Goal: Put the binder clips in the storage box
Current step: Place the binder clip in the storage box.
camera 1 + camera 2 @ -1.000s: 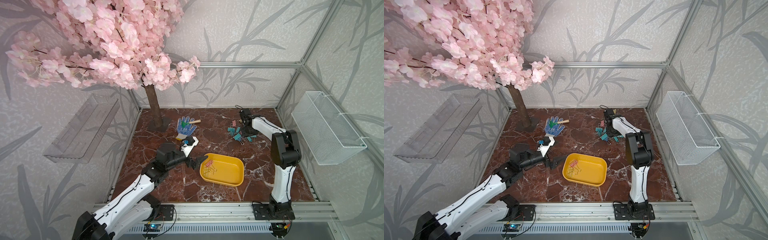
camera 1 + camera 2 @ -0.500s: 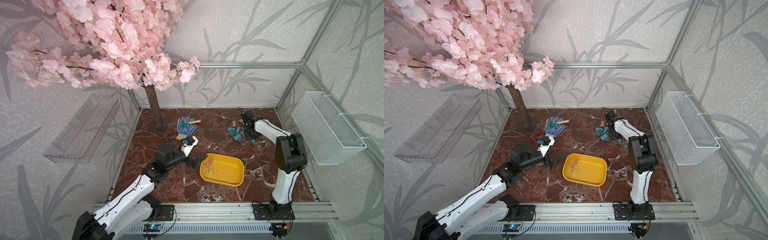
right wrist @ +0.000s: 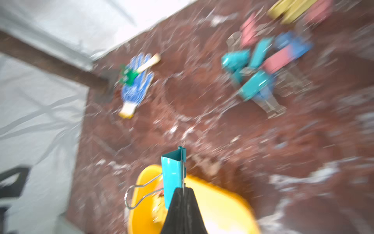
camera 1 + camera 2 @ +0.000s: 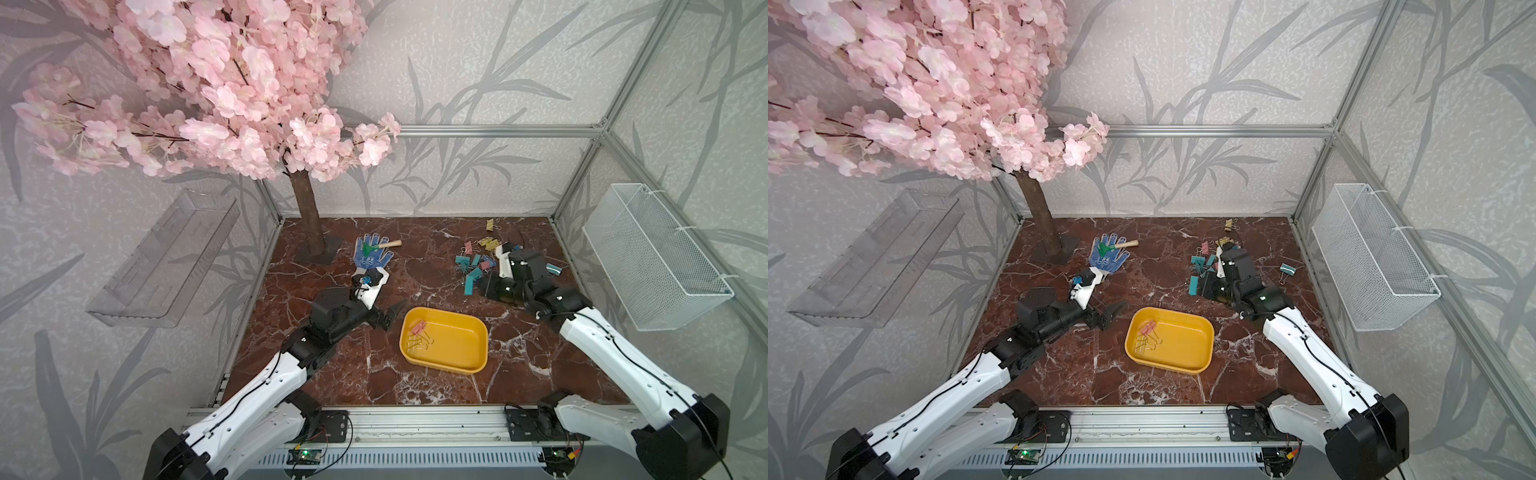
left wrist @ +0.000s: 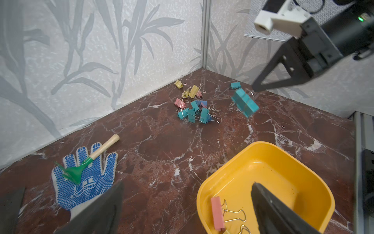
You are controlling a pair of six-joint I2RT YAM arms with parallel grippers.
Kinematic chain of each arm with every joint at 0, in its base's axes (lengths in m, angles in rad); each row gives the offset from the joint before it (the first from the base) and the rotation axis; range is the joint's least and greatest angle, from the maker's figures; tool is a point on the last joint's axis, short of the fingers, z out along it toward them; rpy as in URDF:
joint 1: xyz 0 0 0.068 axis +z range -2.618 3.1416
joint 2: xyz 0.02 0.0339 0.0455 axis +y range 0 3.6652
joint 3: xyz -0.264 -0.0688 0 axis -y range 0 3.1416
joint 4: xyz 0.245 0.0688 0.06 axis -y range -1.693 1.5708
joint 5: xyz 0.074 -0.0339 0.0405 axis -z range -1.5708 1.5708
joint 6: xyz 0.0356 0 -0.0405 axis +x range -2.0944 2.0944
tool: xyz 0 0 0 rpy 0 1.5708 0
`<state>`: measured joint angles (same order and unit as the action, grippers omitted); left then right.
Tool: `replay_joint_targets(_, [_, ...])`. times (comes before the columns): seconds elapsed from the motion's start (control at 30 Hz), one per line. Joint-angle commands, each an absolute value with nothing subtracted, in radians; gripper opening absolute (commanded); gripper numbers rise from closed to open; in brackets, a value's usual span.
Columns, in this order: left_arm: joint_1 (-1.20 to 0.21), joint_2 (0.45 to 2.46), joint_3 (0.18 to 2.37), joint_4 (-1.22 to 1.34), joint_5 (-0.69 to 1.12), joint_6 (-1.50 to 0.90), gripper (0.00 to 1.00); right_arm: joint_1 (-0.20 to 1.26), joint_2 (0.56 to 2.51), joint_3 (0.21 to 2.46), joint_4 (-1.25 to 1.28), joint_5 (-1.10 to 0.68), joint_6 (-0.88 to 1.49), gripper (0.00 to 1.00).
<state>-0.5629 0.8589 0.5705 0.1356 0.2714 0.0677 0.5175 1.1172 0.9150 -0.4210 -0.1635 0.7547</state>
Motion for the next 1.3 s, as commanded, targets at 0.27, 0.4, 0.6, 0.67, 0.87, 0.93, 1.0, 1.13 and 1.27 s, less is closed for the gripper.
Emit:
replay_joint_targets(0.27, [-0.567, 0.813, 0.545, 0.175, 0.186, 0.064, 1.00, 0.881, 1.332, 0.806, -0.054, -0.088, 1.168, 0.00])
replay_joint_targets(0.4, [-0.568, 0.819, 0.548, 0.169, 0.195, 0.067, 1.00, 0.900, 1.446, 0.834, -0.044, -0.068, 1.160, 0.00])
replay_joint_targets(0.6, [-0.568, 0.817, 0.546, 0.175, 0.212, 0.069, 1.00, 0.900, 1.493, 0.825, -0.030, -0.009, 1.133, 0.04])
replay_joint_targets(0.67, [-0.569, 0.821, 0.546, 0.175, 0.219, 0.068, 1.00, 0.901, 1.497, 0.827, -0.036, -0.013, 1.125, 0.11])
replay_joint_targets(0.87, [-0.568, 0.821, 0.548, 0.168, 0.218, 0.071, 1.00, 0.901, 1.423, 0.816, -0.123, 0.050, 1.092, 0.35])
replay_joint_targets(0.93, [-0.568, 0.819, 0.549, 0.169, 0.218, 0.072, 1.00, 0.900, 1.351, 0.822, -0.191, 0.119, 1.057, 0.39])
replay_joint_targets(1.0, [-0.568, 0.819, 0.549, 0.169, 0.223, 0.068, 1.00, 0.897, 1.258, 0.828, -0.253, 0.219, 1.000, 0.42])
replay_joint_targets(1.13, [-0.568, 0.822, 0.550, 0.171, 0.234, 0.065, 1.00, 0.772, 1.092, 0.855, -0.408, 0.367, 0.912, 0.46])
replay_joint_targets(1.27, [-0.568, 0.824, 0.550, 0.172, 0.245, 0.063, 1.00, 0.428, 1.025, 0.874, -0.491, 0.335, 0.912, 0.46])
